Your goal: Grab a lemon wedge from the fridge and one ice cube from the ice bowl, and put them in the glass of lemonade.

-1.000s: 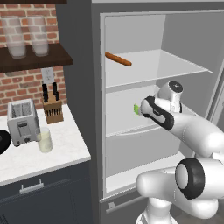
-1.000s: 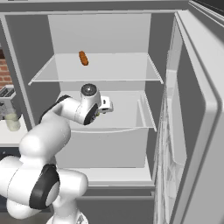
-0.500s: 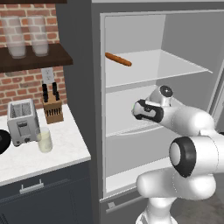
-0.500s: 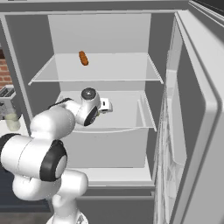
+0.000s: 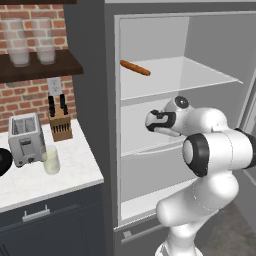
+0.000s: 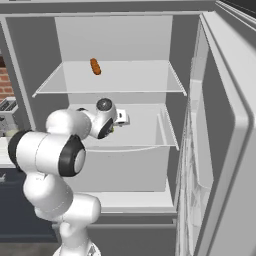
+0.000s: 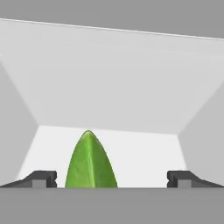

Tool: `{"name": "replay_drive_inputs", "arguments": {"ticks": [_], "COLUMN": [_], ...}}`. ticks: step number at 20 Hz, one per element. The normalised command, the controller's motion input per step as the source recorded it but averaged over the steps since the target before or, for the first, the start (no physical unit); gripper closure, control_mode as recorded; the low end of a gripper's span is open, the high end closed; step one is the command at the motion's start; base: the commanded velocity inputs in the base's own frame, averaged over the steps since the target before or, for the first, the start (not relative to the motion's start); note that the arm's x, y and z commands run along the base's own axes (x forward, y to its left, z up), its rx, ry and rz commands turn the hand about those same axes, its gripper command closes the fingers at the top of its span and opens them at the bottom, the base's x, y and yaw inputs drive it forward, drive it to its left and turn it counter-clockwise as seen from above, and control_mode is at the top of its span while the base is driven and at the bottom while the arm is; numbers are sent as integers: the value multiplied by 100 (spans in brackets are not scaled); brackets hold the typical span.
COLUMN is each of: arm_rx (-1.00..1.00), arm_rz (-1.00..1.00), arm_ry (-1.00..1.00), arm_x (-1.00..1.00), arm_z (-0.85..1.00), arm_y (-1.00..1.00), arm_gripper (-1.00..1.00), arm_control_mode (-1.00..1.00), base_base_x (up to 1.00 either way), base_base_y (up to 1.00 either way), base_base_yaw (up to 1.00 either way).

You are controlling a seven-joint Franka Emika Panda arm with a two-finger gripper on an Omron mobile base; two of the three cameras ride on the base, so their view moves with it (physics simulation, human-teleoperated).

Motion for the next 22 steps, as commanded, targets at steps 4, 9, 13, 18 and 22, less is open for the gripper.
{"name": "replay_drive_inputs", "arguments": {"ticks": [4,9,13,18,22], "arm_rx": [0,0,0,0,0], "arm_rz": [0,0,1,5,5], "arm_ry": [0,1,1,-6,-8], "arm_x": [34,35,-23,-82,-46], "arm_z": [-6,0,-4,0,0], "arm_y": [0,0,0,0,0], "arm_gripper": [-100,-100,-100,-100,-100], "arm_control_mode": [-100,-100,-100,-100,-100], "base_base_x": [0,0,0,0,0], "base_base_y": [0,0,0,0,0], "base_base_yaw": [0,0,0,0,0]}}
